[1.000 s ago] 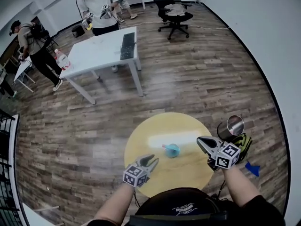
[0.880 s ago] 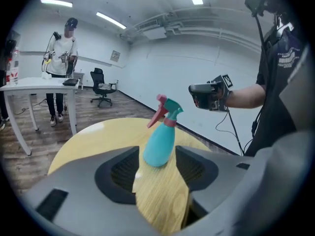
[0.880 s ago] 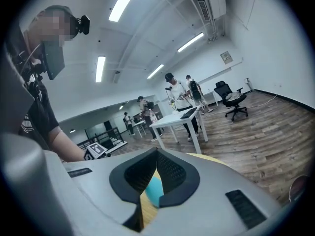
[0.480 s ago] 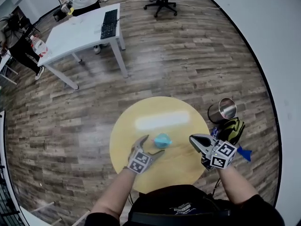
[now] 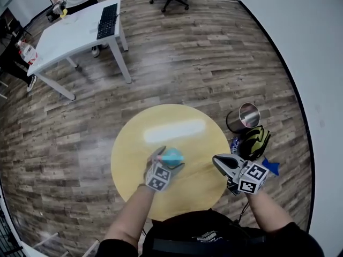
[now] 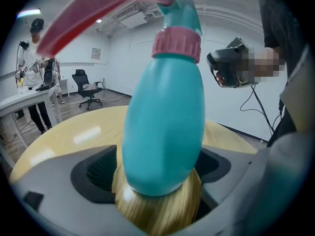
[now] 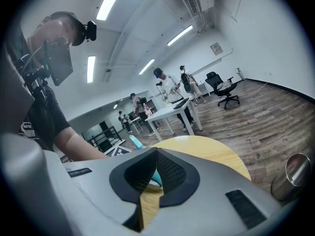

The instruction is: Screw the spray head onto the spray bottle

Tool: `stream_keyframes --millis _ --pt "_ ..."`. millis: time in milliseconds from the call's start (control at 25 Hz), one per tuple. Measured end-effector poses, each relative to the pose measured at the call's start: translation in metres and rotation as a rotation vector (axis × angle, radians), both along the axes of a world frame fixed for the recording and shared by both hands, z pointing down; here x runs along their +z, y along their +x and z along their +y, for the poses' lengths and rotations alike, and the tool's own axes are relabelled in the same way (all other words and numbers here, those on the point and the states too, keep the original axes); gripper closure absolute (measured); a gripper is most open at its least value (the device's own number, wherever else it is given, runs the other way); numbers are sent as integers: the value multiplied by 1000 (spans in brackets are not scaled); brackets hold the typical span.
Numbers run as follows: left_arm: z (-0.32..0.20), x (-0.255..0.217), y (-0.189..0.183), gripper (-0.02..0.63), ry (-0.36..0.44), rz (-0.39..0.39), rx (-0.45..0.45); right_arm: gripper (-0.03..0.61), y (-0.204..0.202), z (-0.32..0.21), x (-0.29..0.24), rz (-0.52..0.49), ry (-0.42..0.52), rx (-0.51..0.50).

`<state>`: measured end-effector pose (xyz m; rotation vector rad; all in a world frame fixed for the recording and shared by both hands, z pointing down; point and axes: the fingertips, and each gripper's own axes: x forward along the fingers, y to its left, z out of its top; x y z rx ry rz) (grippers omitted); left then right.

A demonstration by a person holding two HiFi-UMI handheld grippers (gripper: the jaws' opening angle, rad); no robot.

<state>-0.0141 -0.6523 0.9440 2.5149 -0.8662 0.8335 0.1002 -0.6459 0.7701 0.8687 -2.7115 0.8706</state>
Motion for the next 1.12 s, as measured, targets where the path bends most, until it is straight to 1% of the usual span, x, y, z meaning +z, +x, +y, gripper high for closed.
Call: stream_keyframes --millis 160,320,360,440,560,720,880,960,1040,1120 --pt "-5 8 7 137 20 -39 -18 568 13 3 2 5 -5 7" --pt "-8 15 7 140 56 -113 -26 568 21 8 0 7 -5 12" --pt "-8 16 7 163 60 -123 -19 568 23 8 0 8 -5 13" --pt "-7 17 7 173 49 -119 5 568 24 9 0 10 -4 15" --pt "-3 6 7 178 -6 -102 40 568 20 12 -5 8 5 7" --pt "3 -41 11 178 -74 -114 107 568 17 8 -28 -9 35 -5" --pt "16 -100 -2 179 -115 -142 196 558 -3 5 -70 -58 97 -27" --pt "25 -130 -11 179 -119 -154 221 544 -17 9 -99 -87 145 -63" --pt "35 -159 -21 179 -111 -182 241 518 -32 16 -130 -105 202 -118" --pt "47 -183 -33 179 -94 -245 261 484 -50 25 -161 -111 257 -176"
